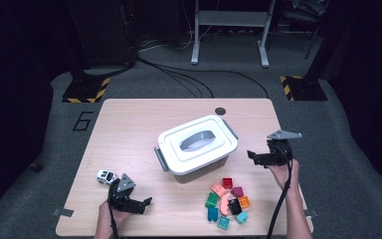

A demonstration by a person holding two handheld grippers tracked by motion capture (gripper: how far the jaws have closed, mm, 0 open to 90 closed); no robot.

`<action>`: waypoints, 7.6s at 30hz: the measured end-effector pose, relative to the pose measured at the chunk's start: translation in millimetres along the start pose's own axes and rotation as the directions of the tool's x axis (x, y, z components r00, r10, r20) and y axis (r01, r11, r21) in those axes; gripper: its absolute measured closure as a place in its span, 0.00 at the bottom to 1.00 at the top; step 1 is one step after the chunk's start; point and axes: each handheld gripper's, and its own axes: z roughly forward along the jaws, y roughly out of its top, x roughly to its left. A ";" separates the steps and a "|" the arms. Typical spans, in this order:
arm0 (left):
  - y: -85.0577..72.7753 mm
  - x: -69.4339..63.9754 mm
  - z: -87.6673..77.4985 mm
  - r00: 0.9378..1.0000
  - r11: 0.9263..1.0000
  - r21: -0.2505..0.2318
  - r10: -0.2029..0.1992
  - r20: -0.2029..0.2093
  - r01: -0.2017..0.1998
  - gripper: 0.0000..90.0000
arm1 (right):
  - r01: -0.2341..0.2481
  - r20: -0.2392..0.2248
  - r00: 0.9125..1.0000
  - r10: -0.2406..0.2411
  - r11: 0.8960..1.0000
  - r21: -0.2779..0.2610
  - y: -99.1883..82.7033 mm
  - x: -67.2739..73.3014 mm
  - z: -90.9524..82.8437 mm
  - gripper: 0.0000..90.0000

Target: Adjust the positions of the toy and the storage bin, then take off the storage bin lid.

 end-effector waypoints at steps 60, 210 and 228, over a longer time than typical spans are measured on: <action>243.3 -39.5 22.2 0.941 0.956 -0.125 0.285 0.181 -0.265 0.46 | -0.044 0.097 0.995 0.037 0.997 0.066 -78.7 -7.8 32.0 0.09; 259.3 107.8 -41.0 0.955 0.993 -0.120 -0.056 -0.293 0.021 0.74 | -0.042 0.110 0.993 0.035 0.998 0.056 -78.8 -7.9 31.5 0.14; 222.7 142.1 5.4 0.924 0.985 -0.080 -0.172 -0.341 0.153 0.74 | -0.047 0.111 0.993 0.041 0.997 0.057 -78.8 -7.9 31.3 0.14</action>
